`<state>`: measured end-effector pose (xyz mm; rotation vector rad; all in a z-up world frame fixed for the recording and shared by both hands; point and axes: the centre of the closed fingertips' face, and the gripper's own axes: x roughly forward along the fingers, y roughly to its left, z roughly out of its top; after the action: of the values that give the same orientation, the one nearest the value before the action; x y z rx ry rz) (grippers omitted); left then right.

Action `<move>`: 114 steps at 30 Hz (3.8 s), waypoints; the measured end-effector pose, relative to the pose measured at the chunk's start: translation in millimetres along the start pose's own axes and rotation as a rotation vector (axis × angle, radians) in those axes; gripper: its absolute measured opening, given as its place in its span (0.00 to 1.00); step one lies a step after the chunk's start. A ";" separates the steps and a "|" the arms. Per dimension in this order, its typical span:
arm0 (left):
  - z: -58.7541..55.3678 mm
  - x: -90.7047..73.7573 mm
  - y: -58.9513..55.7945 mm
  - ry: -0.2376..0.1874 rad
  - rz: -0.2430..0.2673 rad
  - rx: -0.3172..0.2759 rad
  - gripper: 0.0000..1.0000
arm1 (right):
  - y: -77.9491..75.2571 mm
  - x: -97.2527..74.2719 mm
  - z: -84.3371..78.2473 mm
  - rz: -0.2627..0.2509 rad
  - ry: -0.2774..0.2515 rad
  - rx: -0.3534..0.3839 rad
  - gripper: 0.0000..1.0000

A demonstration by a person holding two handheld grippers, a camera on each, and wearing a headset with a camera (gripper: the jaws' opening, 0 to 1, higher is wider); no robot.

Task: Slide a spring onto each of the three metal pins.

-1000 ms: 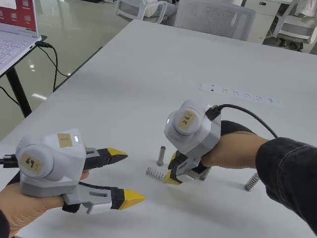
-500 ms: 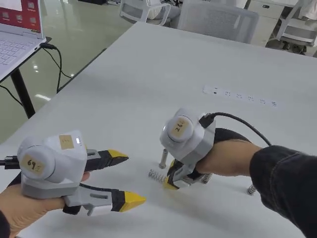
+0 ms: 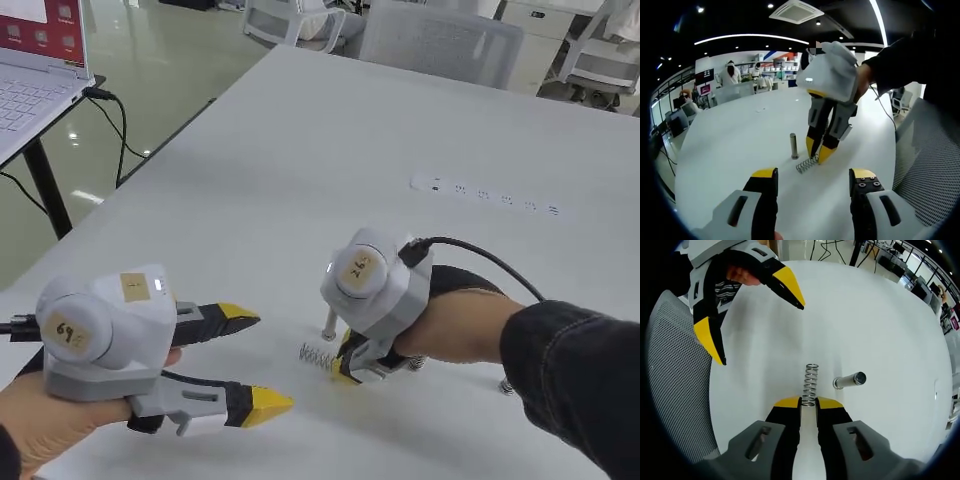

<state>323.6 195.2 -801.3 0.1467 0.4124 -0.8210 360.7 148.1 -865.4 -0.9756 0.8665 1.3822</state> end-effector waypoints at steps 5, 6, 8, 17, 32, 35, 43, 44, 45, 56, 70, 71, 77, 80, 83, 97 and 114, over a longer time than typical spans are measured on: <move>-1.5 0.3 -0.3 0.004 0.000 -0.001 0.55 | 4.7 -5.2 -0.2 0.011 0.000 -0.012 0.13; -1.6 0.6 -0.4 0.005 0.000 -0.001 0.55 | 6.1 -7.2 0.5 0.013 -0.002 -0.017 0.13; -1.2 1.5 -2.0 0.005 -0.003 -0.001 0.55 | 8.0 -10.0 1.5 0.015 -0.005 -0.024 0.13; 2.2 7.1 -10.3 0.009 -0.031 0.017 0.54 | 16.6 -34.8 6.4 0.025 -0.027 -0.068 0.13; 13.6 14.8 -28.7 0.004 -0.095 0.072 0.46 | 37.5 -63.1 4.1 0.050 -0.035 -0.118 0.13; 17.4 16.9 -32.6 -0.002 -0.113 0.084 0.44 | 40.4 -66.7 2.0 0.052 -0.030 -0.132 0.13; 25.8 22.0 -43.2 -0.017 -0.158 0.118 0.34 | 46.4 -76.7 -2.5 0.068 -0.028 -0.157 0.13; 26.6 22.5 -45.0 -0.018 -0.164 0.120 0.33 | 49.2 -78.4 -2.7 0.078 -0.030 -0.166 0.13; 27.8 23.3 -47.6 -0.020 -0.174 0.123 0.32 | 50.0 -79.2 -2.9 0.078 -0.030 -0.167 0.13; 32.8 30.1 -62.8 -0.026 -0.229 0.160 0.22 | 58.5 -84.2 -8.9 0.094 -0.010 -0.199 0.13; 33.6 33.0 -74.7 -0.022 -0.276 0.183 0.10 | 66.2 -89.2 -12.6 0.120 -0.002 -0.240 0.13; 33.7 33.3 -75.9 -0.021 -0.280 0.187 0.10 | 66.4 -89.2 -13.3 0.120 0.002 -0.247 0.13; 32.6 33.9 -77.7 -0.014 -0.287 0.193 0.10 | 67.1 -90.9 -14.1 0.126 0.002 -0.247 0.13; 31.3 34.1 -78.1 -0.010 -0.289 0.202 0.10 | 67.2 -92.0 -13.6 0.124 -0.002 -0.249 0.13; 30.0 34.8 -77.7 -0.005 -0.287 0.208 0.09 | 66.9 -94.3 -11.2 0.121 -0.008 -0.241 0.13; 30.2 36.5 -75.6 -0.009 -0.281 0.208 0.08 | 65.5 -108.7 12.5 0.082 -0.069 -0.244 0.12; 35.2 35.9 -74.1 -0.034 -0.269 0.202 0.08 | 66.5 -112.8 27.6 0.071 -0.113 -0.253 0.13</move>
<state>301.5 110.7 -781.6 0.2681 0.3206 -1.1293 289.7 127.6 -753.7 -1.0544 0.6575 1.6198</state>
